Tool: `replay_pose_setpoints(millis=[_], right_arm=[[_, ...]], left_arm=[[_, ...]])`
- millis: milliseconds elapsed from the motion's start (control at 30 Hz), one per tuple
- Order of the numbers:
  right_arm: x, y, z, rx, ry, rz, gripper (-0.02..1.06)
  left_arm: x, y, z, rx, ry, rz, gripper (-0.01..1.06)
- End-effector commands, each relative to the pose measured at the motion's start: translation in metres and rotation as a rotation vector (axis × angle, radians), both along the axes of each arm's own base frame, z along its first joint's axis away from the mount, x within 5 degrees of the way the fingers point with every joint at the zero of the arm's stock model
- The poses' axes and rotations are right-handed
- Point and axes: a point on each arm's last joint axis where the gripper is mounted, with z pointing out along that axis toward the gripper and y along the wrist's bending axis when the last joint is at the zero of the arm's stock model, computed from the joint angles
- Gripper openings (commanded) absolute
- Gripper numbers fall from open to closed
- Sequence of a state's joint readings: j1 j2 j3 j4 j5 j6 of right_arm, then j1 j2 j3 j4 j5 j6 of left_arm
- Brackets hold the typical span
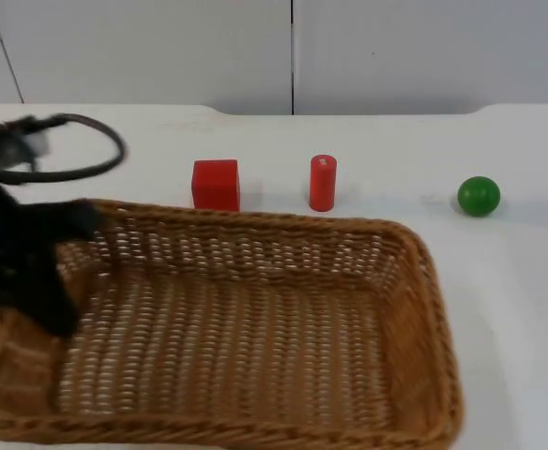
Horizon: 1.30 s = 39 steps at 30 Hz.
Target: Pick up the basket with the left hand and place the object to the left of the red cylinder into the basket with the right hand.
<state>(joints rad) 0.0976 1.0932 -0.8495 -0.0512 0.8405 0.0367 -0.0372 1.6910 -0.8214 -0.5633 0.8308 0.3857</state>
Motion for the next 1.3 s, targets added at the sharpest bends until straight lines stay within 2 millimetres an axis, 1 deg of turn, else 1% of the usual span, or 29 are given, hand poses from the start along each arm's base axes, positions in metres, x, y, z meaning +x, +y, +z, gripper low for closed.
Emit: replay_pose_setpoints(millis=[0, 100, 133, 200, 267, 400, 600, 733, 833, 900, 933, 1000, 1100, 1133, 1167, 1233, 1267], right_arm=[[-0.001, -0.001, 0.001, 0.001, 0.003, -0.005, 1.05], [-0.002, -0.001, 0.0, 0.0, 0.018, -0.006, 1.05], [-0.002, -0.001, 0.0, 0.0, 0.018, -0.006, 1.05], [-0.003, -0.002, -0.005, -0.003, 0.03, -0.005, 1.05], [-0.003, -0.002, -0.008, -0.003, 0.027, -0.004, 1.05], [-0.003, -0.001, -0.008, -0.002, 0.017, -0.004, 1.05], [-0.001, 0.002, -0.007, 0.046, 0.0, -0.008, 1.05], [0.0, 0.008, -0.005, 0.1, -0.015, 0.036, 1.05], [0.01, 0.018, 0.004, 0.162, 0.024, 0.096, 1.05], [0.023, 0.025, 0.008, 0.188, 0.043, 0.136, 1.05], [0.023, 0.025, 0.008, 0.188, 0.043, 0.136, 1.05], [0.042, 0.036, 0.012, 0.173, 0.041, 0.178, 1.05], [0.078, 0.069, 0.007, 0.164, 0.078, 0.271, 1.05], [0.078, 0.069, 0.007, 0.164, 0.078, 0.271, 1.05], [0.089, 0.084, 0.007, 0.154, 0.082, 0.314, 1.05], [0.114, 0.117, -0.004, 0.105, 0.111, 0.4, 1.05], [0.131, 0.141, -0.007, 0.077, 0.113, 0.453, 1.05]], left_arm=[[-0.006, 0.013, 0.006, -0.032, 0.037, -0.026, 0.0], [-0.007, 0.034, 0.007, -0.054, 0.045, -0.015, 0.0], [-0.007, 0.034, 0.007, -0.054, 0.045, -0.015, 0.0], [-0.01, 0.045, 0.006, -0.07, 0.049, -0.023, 0.0], [-0.014, 0.052, 0.003, -0.087, 0.048, 0.002, 0.0], [-0.018, 0.052, -0.003, -0.1, 0.029, 0.008, 0.0], [-0.018, 0.052, -0.003, -0.1, 0.025, -0.001, 0.0], [-0.017, 0.052, -0.003, -0.095, 0.018, 0.002, 0.0], [-0.016, 0.053, -0.003, -0.087, 0.008, 0.007, 0.0], [-0.016, 0.053, -0.003, -0.085, 0.005, 0.008, 0.0], [-0.016, 0.053, -0.003, -0.085, 0.005, 0.008, 0.0], [-0.016, 0.053, -0.003, -0.086, 0.005, 0.01, 0.0], [-0.016, 0.053, -0.004, -0.082, 0.0, 0.012, 0.0], [-0.016, 0.053, -0.004, -0.082, 0.0, 0.012, 0.0], [-0.015, 0.054, -0.004, -0.08, -0.003, 0.014, 0.0], [-0.015, 0.054, -0.004, -0.076, -0.008, 0.016, 0.0], [-0.015, 0.054, -0.004, -0.075, -0.01, 0.017, 0.0]])
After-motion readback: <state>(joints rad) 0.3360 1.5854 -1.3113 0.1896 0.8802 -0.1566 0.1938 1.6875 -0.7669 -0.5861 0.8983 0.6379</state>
